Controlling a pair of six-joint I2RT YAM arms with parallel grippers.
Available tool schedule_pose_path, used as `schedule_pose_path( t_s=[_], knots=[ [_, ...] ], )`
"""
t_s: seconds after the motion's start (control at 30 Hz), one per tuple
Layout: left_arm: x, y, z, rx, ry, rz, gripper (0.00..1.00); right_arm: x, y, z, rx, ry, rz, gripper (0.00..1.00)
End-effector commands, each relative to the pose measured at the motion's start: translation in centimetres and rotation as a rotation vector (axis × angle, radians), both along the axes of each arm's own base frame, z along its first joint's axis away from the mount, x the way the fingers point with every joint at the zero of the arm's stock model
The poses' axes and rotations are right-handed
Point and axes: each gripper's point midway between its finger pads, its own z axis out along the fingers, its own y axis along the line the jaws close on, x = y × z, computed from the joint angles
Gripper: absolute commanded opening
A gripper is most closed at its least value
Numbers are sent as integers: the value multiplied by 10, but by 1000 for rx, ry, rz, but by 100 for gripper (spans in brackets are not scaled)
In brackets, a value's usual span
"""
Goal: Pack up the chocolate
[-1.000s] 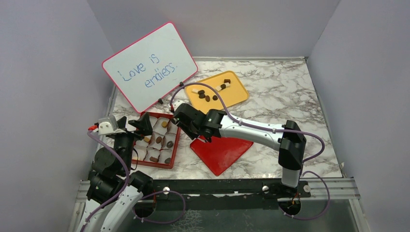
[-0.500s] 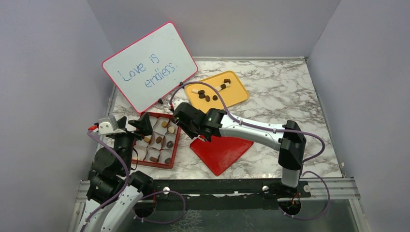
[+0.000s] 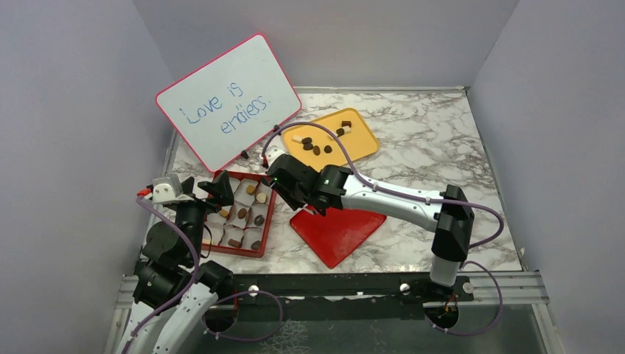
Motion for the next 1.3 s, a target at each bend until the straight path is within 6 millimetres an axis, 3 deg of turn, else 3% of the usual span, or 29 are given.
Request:
schedule_pose_path(
  t_s=[0.0, 0.23, 0.5, 0.63, 0.83, 1.27],
  knots=[
    [2, -5, 0, 6, 5, -18, 99, 4, -6, 47, 107, -87, -24, 34],
    [6, -10, -4, 18, 26, -39, 99, 22, -35, 55, 109, -122, -102, 34],
    [9, -15, -8, 27, 40, -58, 99, 64, -84, 62, 142, -143, -233, 34],
    [12, -20, -11, 36, 56, -74, 99, 95, -122, 56, 128, -156, -358, 34],
    [17, -27, -18, 56, 87, -100, 99, 142, -188, 32, 101, -158, -567, 34],
    [20, -32, -22, 71, 106, -122, 99, 208, -312, -31, 49, -102, -900, 34]
  ],
)
